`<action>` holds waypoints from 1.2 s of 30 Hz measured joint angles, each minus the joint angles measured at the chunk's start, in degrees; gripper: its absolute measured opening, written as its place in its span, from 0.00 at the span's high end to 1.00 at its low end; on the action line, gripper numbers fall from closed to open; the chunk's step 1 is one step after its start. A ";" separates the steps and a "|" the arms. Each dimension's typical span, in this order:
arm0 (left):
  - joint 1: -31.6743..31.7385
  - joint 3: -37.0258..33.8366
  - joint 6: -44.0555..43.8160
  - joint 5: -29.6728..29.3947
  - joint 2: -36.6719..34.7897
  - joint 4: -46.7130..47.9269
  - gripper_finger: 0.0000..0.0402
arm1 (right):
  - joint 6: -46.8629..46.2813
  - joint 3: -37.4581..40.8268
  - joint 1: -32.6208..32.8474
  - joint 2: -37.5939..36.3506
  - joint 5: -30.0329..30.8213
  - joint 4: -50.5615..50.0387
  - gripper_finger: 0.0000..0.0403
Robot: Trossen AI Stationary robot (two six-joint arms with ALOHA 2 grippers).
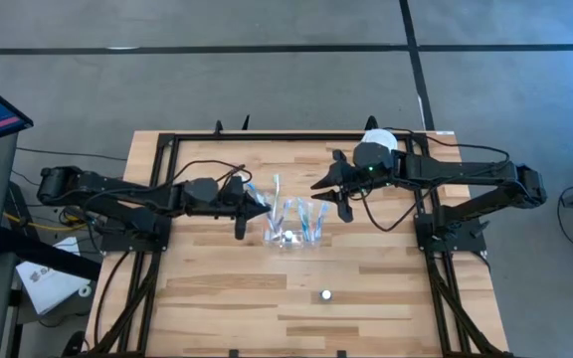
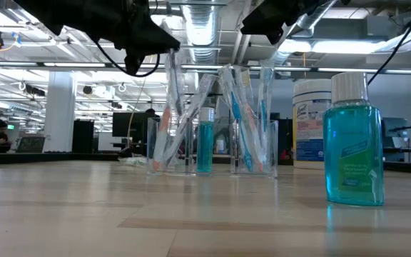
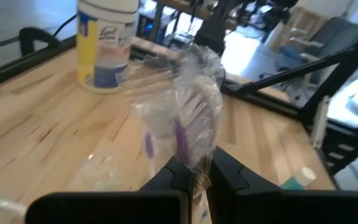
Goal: Pick & Place toothbrushing station
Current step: Put the purple toothbrush into the transparent organizer
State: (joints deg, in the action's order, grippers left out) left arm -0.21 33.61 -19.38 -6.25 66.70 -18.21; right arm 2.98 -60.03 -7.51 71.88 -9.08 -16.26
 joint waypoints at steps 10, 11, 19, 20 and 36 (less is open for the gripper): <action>-3.16 -0.04 -0.56 -4.49 1.07 2.08 0.98 | -0.02 0.01 0.00 0.00 -0.02 -0.32 0.73; -3.40 -0.07 -0.60 -4.66 1.36 2.03 0.98 | -0.02 0.02 0.00 0.00 -0.02 -0.34 0.73; -3.91 -0.04 -1.13 -5.81 4.59 1.97 0.98 | -0.02 0.01 0.00 0.00 0.01 -1.02 0.73; -3.91 -0.01 -1.17 -5.82 5.11 1.66 0.98 | -0.02 0.01 0.00 0.00 0.02 -1.07 0.73; -4.03 0.00 -3.79 -5.81 7.82 1.27 0.98 | 0.00 0.01 0.00 0.00 0.16 -1.55 0.73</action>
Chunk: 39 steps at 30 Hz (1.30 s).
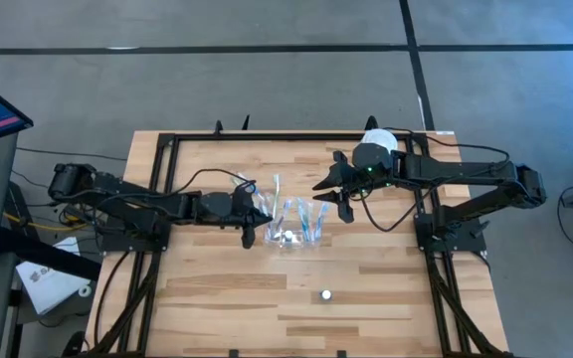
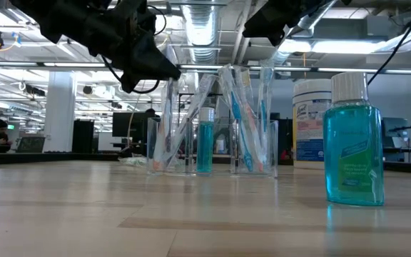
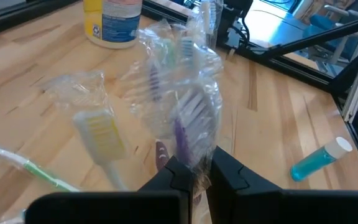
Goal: Pick & Place toothbrushing station
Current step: Put the purple toothbrush into the transparent organizer
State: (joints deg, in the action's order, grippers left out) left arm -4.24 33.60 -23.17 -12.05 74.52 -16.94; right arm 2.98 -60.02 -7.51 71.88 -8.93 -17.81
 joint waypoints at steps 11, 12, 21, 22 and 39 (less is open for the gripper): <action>-0.52 0.03 -1.33 -0.22 4.73 -1.67 0.96 | 0.00 -0.01 0.00 0.00 0.00 -0.21 0.73; -0.52 0.03 -1.35 -0.22 4.73 -1.63 0.95 | 0.00 -0.01 0.00 0.00 0.00 -0.23 0.73; -0.52 0.03 -1.35 -0.24 4.73 -1.76 0.95 | 0.00 -0.01 0.00 0.00 -0.01 -0.40 0.73; -0.52 0.03 -1.35 -0.24 4.73 -1.84 0.95 | 0.00 0.01 0.00 0.00 0.00 -0.45 0.73; -0.71 0.03 -4.17 -0.42 4.73 -1.93 0.75 | 0.02 0.01 0.00 0.24 -0.02 -1.22 0.73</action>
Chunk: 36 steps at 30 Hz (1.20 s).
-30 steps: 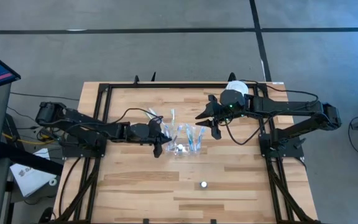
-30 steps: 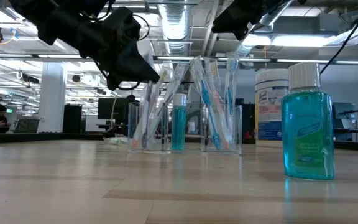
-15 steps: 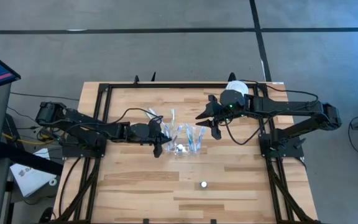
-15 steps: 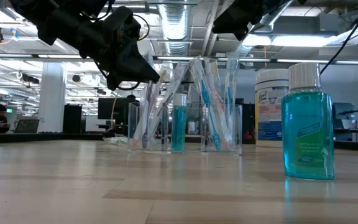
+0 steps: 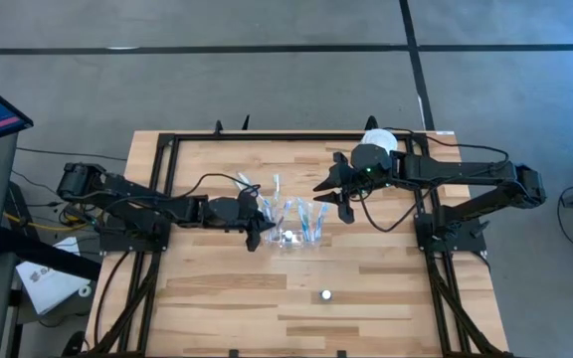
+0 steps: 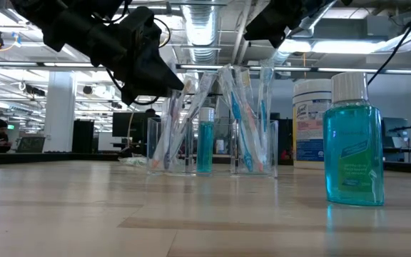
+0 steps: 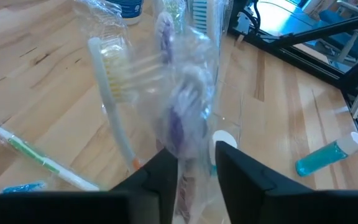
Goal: Pick & Place toothbrushing station
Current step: Put the purple toothbrush into the transparent organizer, then put the left green toothbrush into the transparent organizer
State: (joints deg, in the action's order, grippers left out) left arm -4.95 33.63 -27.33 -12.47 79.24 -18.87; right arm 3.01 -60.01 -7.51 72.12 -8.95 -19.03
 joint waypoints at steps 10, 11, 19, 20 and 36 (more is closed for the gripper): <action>0.00 0.01 0.31 1.29 -1.01 -0.25 0.67 | 0.00 -0.02 0.00 0.00 0.00 -0.07 0.73; 0.00 -0.01 0.33 1.29 -1.13 0.14 0.67 | 0.00 -0.02 0.00 0.00 0.00 -0.11 0.73; 0.18 -0.01 0.42 1.23 -2.17 0.94 0.68 | 0.00 -0.02 -0.01 0.00 0.00 -0.26 0.73; 0.20 0.00 0.47 1.04 -2.39 1.45 0.69 | 0.00 -0.01 0.00 0.00 0.00 -0.30 0.73; 0.53 0.00 0.52 -7.79 -14.39 20.18 0.69 | 0.00 -0.02 0.00 0.00 0.00 -0.52 0.73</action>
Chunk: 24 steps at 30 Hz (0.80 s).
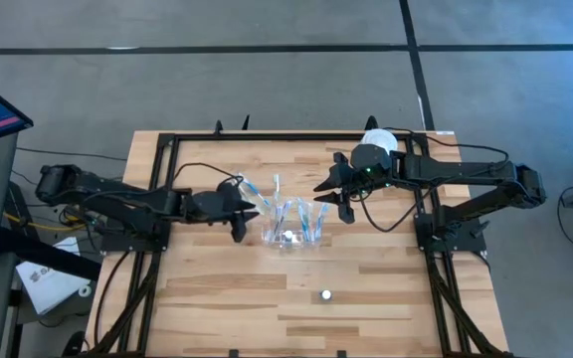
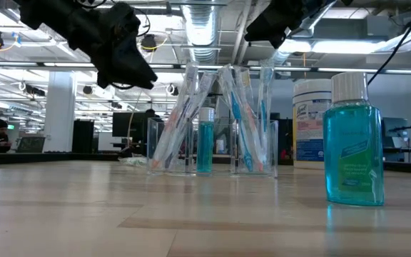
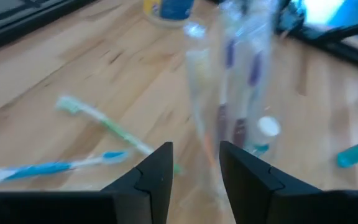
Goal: Pick & Place toothbrushing station
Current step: Put the left green toothbrush into the transparent organizer
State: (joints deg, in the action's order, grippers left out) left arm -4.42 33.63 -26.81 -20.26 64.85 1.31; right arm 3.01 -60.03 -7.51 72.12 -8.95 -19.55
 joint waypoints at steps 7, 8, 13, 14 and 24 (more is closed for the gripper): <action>5.38 0.00 0.21 -0.34 -0.03 7.04 0.69 | 0.00 0.01 -0.01 0.00 0.00 0.02 0.73; 6.51 -0.01 1.23 -0.28 -0.03 7.57 0.69 | 0.02 0.02 0.00 0.00 0.00 0.02 0.73; 11.75 0.00 7.61 2.32 0.38 7.70 0.69 | 0.02 0.00 0.00 0.00 0.00 0.02 0.73; 12.64 -0.01 8.69 3.37 0.54 7.91 0.69 | 0.02 0.00 0.00 0.00 0.00 0.02 0.73; 18.01 -0.02 15.69 8.07 3.61 9.21 0.69 | 0.18 0.01 0.00 0.00 -0.01 0.02 0.73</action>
State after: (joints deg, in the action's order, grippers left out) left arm 13.59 33.61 -11.13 -12.19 68.46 10.52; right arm 3.19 -60.02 -7.51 72.12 -8.96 -19.53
